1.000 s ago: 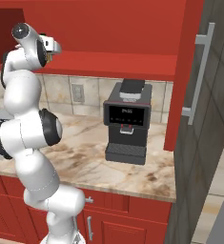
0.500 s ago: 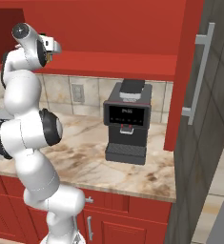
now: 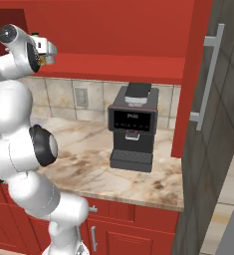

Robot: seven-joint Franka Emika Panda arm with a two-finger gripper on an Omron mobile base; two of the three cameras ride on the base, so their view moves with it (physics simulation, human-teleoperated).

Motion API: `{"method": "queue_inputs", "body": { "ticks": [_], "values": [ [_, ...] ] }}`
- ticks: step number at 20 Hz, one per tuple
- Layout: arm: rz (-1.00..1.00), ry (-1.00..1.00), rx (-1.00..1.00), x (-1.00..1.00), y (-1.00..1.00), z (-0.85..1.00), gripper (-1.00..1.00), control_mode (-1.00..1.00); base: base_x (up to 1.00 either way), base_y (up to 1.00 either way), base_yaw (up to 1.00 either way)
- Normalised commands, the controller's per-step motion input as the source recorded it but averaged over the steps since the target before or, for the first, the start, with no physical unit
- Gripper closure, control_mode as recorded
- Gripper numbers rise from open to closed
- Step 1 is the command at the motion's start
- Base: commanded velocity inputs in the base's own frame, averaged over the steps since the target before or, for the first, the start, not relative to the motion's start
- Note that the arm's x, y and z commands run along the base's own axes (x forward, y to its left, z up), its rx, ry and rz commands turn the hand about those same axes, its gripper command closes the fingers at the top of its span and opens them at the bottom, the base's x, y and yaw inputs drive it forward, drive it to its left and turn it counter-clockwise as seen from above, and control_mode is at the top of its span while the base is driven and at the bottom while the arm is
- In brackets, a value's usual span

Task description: Take 2 condiments from the cabinet and move them on the counter near the stove.Make sure the condiments are lined up with each other, next to each other.

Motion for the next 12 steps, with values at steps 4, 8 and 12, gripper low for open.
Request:
{"method": "queue_inputs", "body": {
  "ticks": [4,8,12],
  "values": [
    [0.08,-0.21,0.0,-1.0,-0.36,0.01,1.0,-1.0,0.0,0.0,0.0],
    [0.18,-0.15,-0.04,-1.0,-0.59,0.0,1.0,-1.0,0.0,0.0,0.0],
    [0.24,-0.13,-0.08,-1.0,-0.75,0.0,1.0,-1.0,0.0,0.0,0.0]
  ]
}}
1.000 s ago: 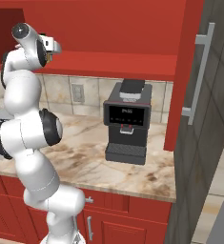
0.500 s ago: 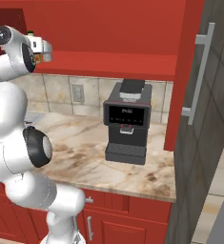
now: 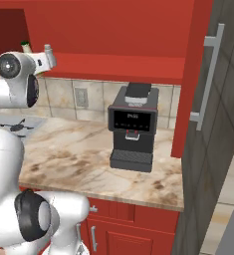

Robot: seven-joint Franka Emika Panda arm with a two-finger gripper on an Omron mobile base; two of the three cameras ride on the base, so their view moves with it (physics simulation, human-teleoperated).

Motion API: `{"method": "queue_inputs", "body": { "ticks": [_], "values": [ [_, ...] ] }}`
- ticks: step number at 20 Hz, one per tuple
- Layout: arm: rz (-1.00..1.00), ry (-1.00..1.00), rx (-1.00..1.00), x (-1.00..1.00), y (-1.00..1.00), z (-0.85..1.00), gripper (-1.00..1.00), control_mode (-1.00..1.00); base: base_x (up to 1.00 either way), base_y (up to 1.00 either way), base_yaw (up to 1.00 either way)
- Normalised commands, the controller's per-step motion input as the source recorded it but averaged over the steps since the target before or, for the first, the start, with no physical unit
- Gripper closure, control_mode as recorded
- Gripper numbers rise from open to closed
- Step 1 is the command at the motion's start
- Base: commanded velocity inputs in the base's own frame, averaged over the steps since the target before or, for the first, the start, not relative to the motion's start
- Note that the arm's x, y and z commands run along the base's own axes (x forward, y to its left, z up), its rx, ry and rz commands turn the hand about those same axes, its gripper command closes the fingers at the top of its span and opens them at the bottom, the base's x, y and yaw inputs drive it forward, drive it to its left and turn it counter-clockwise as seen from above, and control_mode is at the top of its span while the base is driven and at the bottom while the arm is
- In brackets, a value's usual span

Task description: Take 2 condiments from the cabinet and move them on the counter near the stove.Make sure the condiments are lined up with each other, next to each other.

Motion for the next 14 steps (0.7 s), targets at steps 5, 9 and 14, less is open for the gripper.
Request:
{"method": "queue_inputs", "body": {
  "ticks": [5,9,14],
  "values": [
    [0.31,-0.04,-0.14,-1.0,-0.62,0.0,1.0,-1.0,0.0,0.0,0.0],
    [0.23,-0.03,-0.08,-1.0,-0.56,0.0,1.0,-1.0,0.0,0.0,0.0],
    [0.02,-0.07,0.0,-0.71,-0.22,0.0,1.0,-1.0,0.0,0.0,0.0]
  ]
}}
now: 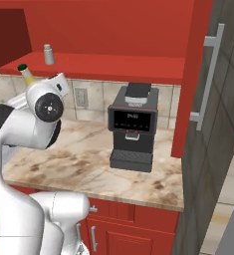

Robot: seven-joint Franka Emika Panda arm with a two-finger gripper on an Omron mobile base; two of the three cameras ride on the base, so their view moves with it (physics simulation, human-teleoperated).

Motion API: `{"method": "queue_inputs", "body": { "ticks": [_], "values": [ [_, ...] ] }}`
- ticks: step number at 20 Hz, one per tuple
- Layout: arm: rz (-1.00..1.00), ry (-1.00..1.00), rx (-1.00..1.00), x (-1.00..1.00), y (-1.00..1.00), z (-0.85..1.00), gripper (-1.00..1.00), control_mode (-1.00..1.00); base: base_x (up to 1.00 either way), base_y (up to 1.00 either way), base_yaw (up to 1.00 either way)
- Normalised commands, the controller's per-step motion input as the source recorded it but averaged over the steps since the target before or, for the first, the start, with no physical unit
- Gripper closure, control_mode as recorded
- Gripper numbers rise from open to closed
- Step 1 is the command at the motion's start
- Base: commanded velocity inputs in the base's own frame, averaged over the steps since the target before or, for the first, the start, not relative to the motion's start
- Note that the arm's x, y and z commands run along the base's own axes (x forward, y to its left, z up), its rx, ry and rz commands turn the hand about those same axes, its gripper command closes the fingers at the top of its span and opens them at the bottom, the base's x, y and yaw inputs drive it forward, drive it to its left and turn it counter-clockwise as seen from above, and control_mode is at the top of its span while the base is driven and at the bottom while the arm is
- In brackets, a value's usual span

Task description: Take 2 condiments from the cabinet and move them on the counter near the stove.Make sure the condiments are lined up with each other, next to each other.

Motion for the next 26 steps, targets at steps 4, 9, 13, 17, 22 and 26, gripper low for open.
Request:
{"method": "queue_inputs", "body": {
  "ticks": [4,9,13,17,22,26],
  "values": [
    [-0.15,-0.04,0.04,-0.24,0.0,0.0,1.0,-1.0,0.0,0.0,0.0],
    [-0.23,0.0,0.15,-0.13,-0.09,0.0,1.0,-1.0,0.0,0.0,0.0],
    [-0.18,0.0,0.14,-0.14,-0.32,0.0,1.0,-1.0,0.0,0.0,0.0],
    [-0.07,0.0,0.1,-0.11,-0.4,0.0,1.0,-1.0,0.0,0.0,0.0],
    [0.0,0.0,0.03,-0.02,-0.28,0.0,1.0,-1.0,0.0,0.0,0.0],
    [0.01,0.0,0.0,0.0,-0.02,-0.03,1.0,-1.0,0.0,0.0,0.0]
  ]
}}
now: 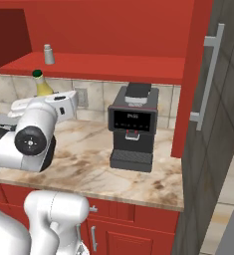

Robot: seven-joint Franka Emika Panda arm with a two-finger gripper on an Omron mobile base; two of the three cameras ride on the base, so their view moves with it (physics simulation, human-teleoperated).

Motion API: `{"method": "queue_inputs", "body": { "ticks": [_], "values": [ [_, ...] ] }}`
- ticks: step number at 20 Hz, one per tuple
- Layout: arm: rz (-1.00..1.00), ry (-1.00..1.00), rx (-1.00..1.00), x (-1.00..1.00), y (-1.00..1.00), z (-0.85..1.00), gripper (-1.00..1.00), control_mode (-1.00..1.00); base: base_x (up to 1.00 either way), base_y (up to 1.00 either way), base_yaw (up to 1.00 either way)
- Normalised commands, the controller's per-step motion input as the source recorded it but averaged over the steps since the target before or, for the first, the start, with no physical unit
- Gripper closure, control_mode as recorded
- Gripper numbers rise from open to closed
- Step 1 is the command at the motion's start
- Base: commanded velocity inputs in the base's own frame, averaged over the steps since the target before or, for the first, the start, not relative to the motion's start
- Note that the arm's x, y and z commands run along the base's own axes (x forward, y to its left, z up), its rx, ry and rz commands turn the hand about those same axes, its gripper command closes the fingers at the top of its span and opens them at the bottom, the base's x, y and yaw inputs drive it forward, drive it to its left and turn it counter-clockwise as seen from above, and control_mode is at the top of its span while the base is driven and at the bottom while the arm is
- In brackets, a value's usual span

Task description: Take 2 condiments from the cabinet and move them on the counter near the stove.Make sure the condiments are lined up with each other, next to each other.

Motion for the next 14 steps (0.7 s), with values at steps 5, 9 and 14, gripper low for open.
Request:
{"method": "queue_inputs", "body": {
  "ticks": [5,9,14],
  "values": [
    [0.06,0.0,0.0,0.0,0.0,-0.14,1.0,-1.0,0.0,0.0,0.0],
    [0.06,0.02,0.0,0.0,0.0,-0.06,1.0,-1.0,0.0,0.0,0.0],
    [0.02,0.01,0.0,0.0,0.0,-0.03,1.0,-1.0,0.0,0.0,0.0]
  ]
}}
